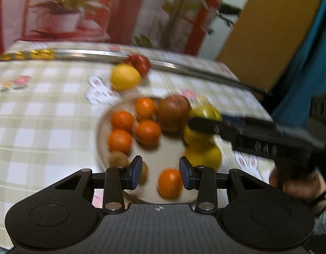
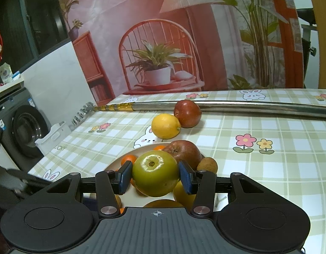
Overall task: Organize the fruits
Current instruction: 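Drop the mandarin into the plate with the left tool while the right tool carries the apple, then lower the yellow-green apple into the plate and open the right tool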
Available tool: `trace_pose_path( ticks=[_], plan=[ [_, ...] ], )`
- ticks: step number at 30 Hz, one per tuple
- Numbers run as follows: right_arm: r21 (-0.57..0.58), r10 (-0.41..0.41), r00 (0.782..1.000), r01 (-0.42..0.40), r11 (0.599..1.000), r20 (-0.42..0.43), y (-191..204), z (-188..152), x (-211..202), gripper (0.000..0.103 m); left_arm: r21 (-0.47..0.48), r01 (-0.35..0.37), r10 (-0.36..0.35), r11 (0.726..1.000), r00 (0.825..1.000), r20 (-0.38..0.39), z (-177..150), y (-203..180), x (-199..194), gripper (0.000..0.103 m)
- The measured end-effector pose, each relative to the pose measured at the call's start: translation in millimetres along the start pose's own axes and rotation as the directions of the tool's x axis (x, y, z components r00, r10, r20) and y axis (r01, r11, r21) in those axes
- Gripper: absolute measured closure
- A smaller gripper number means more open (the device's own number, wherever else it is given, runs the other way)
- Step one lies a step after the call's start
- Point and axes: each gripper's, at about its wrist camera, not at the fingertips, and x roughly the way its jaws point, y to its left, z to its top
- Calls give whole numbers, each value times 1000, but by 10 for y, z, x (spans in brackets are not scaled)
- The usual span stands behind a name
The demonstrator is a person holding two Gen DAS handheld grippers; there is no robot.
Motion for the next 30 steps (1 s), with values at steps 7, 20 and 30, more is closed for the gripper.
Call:
trace_pose_path(
  ticks=[7, 20, 30],
  plan=[
    [-41, 19, 999, -21, 999, -25, 102, -8, 91, 59, -98, -173, 184, 980, 976, 114, 69, 186, -189, 62],
    [-156, 58, 990, -78, 985, -132, 397, -50, 483, 59, -208, -245, 275, 947, 952, 133, 32, 393, -252, 62],
    [-209, 61, 987, -92, 974, -147, 550, -100, 570, 59, -209, -250, 279, 945, 953, 120, -14, 386, -207, 61]
  ],
)
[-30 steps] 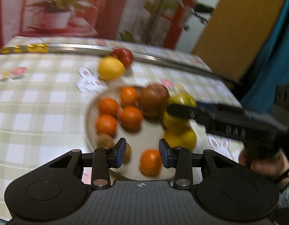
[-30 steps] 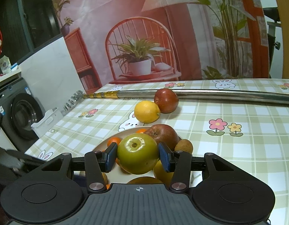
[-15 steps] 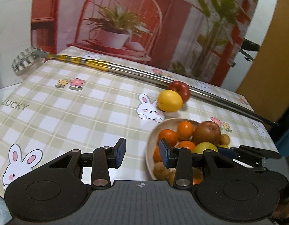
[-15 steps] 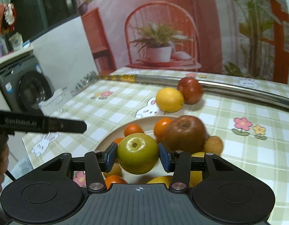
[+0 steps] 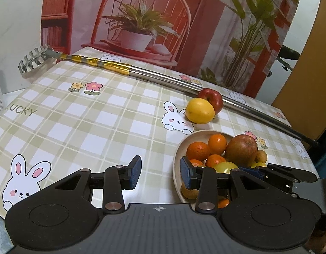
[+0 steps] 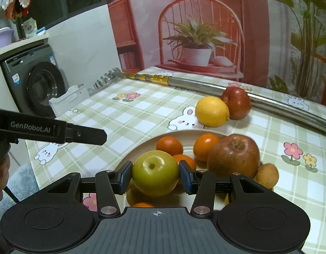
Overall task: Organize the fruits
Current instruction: 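Lower the yellow-green apple into the plate and open the right tool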
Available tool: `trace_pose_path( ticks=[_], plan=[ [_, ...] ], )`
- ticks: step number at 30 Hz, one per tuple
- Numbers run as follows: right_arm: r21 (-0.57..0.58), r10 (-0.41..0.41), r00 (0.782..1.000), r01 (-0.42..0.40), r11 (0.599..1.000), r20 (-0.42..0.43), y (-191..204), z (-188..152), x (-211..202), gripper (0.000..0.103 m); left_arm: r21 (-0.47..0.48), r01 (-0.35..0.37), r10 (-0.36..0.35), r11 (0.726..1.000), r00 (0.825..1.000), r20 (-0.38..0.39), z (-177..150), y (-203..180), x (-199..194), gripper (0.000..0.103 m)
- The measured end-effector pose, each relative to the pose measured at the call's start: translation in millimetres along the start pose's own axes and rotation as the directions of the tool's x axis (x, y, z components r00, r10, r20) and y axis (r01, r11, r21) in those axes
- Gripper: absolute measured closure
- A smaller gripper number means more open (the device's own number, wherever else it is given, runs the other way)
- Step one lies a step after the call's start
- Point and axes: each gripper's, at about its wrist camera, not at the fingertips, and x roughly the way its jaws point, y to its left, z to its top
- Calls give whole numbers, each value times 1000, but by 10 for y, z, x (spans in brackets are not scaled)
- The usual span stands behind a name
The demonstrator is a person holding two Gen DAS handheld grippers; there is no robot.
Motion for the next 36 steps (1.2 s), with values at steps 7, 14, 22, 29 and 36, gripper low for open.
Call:
trace_pose_path(
  ticks=[7, 14, 22, 29, 36],
  plan=[
    [46, -11, 1000, 11, 999, 2, -11, -45, 0, 59, 5, 6, -6, 1000, 1000, -12, -16, -9, 34, 58],
    [89, 0, 1000, 0, 996, 4, -50, -98, -24, 59, 29, 18, -18, 999, 999, -29, -48, -52, 59, 58],
    [75, -1, 1000, -1, 997, 15, -16, -106, -68, 58, 23, 17, -16, 1000, 999, -30, -54, -41, 68, 58],
    [69, -26, 998, 23, 997, 50, -43, -87, -170, 58, 16, 10, -10, 1000, 1000, -13, -29, -23, 50, 58],
    [61, -80, 991, 73, 995, 111, -175, 35, -343, 58, -4, 2, -1, 1000, 1000, 17, 102, 42, 16, 58]
  ],
)
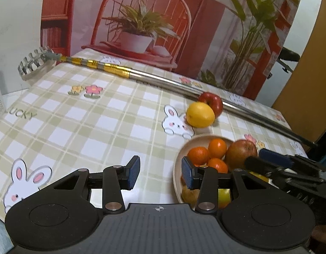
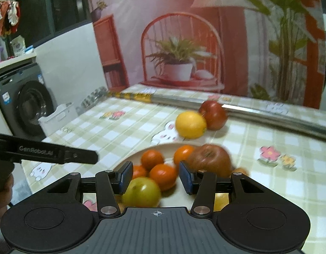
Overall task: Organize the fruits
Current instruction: 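Lower the yellow-green apple into the plate and open the right tool, then move the right tool to the yellow lemon and grasp it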
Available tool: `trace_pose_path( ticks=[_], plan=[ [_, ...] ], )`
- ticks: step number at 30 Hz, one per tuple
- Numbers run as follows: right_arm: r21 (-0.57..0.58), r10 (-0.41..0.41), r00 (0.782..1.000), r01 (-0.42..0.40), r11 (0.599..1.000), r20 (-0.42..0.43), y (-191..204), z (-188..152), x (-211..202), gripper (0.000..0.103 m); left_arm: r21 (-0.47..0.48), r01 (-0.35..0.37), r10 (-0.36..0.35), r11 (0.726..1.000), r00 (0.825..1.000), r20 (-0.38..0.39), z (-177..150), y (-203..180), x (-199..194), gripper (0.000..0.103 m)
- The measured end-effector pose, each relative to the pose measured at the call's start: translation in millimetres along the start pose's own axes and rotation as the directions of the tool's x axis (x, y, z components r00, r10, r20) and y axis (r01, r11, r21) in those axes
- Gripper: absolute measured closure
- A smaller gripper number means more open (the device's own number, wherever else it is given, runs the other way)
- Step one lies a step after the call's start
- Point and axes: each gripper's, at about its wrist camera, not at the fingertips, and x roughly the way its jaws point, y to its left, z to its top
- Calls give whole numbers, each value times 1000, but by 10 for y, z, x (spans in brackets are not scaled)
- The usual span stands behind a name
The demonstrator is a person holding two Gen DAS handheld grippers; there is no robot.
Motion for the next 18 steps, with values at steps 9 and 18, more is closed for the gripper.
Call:
trace_pose_path(
  ticks=[9, 18],
  plan=[
    [27, -82, 993, 80, 996, 82, -371, 254, -178, 58, 26, -15, 14, 1000, 998, 67, 306, 13, -87, 56],
    [40, -109, 990, 106, 994, 86, -564, 458, -166, 58, 85, -7, -2, 996, 994, 106, 610, 15, -132, 52]
  ],
)
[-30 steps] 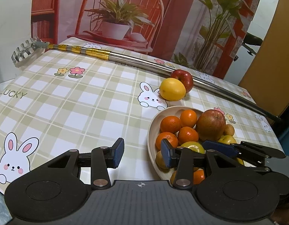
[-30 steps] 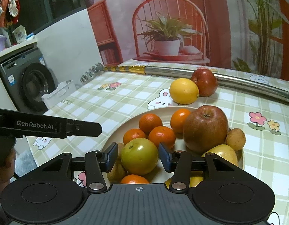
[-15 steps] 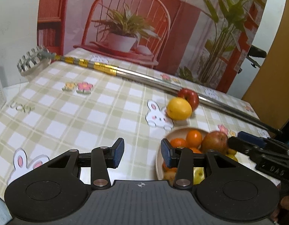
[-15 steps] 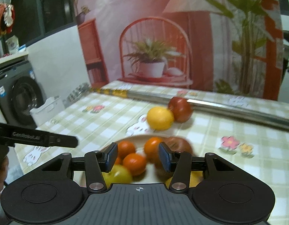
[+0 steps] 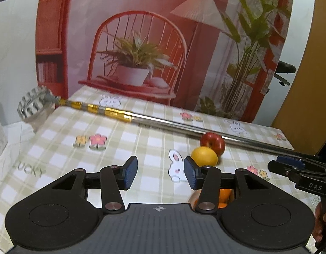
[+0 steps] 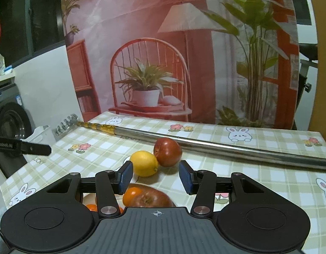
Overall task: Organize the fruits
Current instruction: 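Move the right tool to the yellow lemon and grasp it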
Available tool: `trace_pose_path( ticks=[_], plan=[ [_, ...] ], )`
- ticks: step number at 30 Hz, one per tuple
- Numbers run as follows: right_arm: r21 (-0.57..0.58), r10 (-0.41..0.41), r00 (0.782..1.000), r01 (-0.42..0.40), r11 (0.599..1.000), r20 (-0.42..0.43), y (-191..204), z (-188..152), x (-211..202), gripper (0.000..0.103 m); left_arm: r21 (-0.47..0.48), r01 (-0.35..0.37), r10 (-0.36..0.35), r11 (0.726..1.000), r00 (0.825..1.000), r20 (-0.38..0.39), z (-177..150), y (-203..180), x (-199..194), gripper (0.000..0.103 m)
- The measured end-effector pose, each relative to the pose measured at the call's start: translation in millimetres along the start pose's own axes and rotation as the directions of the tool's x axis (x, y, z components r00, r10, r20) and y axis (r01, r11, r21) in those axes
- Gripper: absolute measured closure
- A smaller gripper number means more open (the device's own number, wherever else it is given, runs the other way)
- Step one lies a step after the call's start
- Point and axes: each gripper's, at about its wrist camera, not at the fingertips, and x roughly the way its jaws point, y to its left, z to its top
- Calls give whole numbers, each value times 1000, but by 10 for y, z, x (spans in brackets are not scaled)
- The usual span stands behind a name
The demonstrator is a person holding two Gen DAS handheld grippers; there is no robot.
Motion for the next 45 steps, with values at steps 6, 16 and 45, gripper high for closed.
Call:
trace_pose_path(
  ticks=[6, 16, 45],
  plan=[
    [33, 26, 998, -24, 999, -52, 43, 189, 221, 58, 14, 6, -6, 1000, 1000, -8, 175, 133, 87, 51],
    [-5, 26, 980, -27, 1000, -195, 366, 479, 936, 55, 7, 0, 0, 1000, 1000, -25, 166, 434, 270, 42],
    [257, -9, 891, 141, 956, -454, 185, 461, 1920, 41, -36, 49, -52, 998, 997, -58, 84, 520, 539, 40]
  ],
)
